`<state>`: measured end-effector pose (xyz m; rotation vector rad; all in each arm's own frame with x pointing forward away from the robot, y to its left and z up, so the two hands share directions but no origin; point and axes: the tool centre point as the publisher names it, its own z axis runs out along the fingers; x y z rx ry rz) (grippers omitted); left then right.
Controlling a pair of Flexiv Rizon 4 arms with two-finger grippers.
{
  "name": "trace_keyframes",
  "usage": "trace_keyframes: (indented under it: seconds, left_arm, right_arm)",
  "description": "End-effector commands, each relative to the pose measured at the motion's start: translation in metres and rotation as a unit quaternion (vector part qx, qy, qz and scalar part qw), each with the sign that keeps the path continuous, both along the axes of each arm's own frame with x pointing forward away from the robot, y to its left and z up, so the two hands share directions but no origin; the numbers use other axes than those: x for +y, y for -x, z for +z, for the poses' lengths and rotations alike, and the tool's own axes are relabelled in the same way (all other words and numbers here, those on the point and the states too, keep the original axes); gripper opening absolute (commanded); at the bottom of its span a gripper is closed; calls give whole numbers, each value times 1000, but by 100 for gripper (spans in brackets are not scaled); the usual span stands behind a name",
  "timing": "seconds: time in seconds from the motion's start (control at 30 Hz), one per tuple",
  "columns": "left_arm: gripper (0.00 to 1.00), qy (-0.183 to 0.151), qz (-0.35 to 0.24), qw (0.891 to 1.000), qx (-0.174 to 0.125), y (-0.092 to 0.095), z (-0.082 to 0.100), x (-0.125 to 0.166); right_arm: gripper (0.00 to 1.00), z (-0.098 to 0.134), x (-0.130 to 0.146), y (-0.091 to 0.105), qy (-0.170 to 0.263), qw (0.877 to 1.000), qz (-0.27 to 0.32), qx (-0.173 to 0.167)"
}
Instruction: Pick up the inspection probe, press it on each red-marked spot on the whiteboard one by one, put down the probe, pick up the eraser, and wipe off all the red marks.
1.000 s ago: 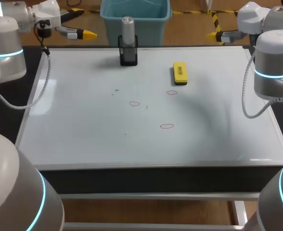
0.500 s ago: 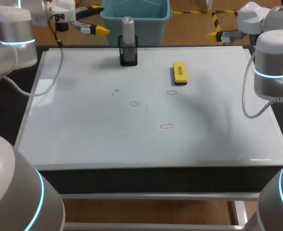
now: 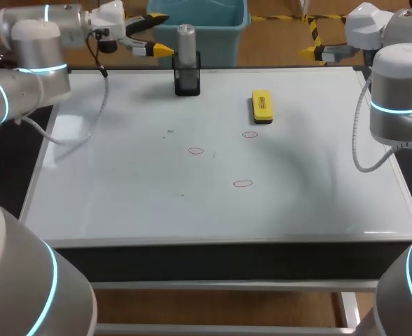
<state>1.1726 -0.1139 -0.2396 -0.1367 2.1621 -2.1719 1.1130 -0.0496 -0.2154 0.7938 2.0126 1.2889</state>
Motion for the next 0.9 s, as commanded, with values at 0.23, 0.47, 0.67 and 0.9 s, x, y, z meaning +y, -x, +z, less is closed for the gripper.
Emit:
trace_keyframes:
  seconds: [0.23, 0.47, 0.67, 0.9]
  left_arm:
    - [100, 9, -20, 1000, -3, -16, -12, -26]
    - [100, 10, -29, 1000, 0, -23, -21, -37]
    - [100, 11, -32, 999, 2, -29, -28, -46]
    - [100, 10, -31, 999, 5, -33, -34, -53]
  right_arm:
    - [100, 0, 0, 0, 0, 1000, 0, 0]
    - [100, 0, 0, 0, 0, 1000, 0, 0]
    - [100, 0, 0, 0, 0, 1000, 0, 0]
    - [100, 0, 0, 0, 0, 1000, 0, 0]
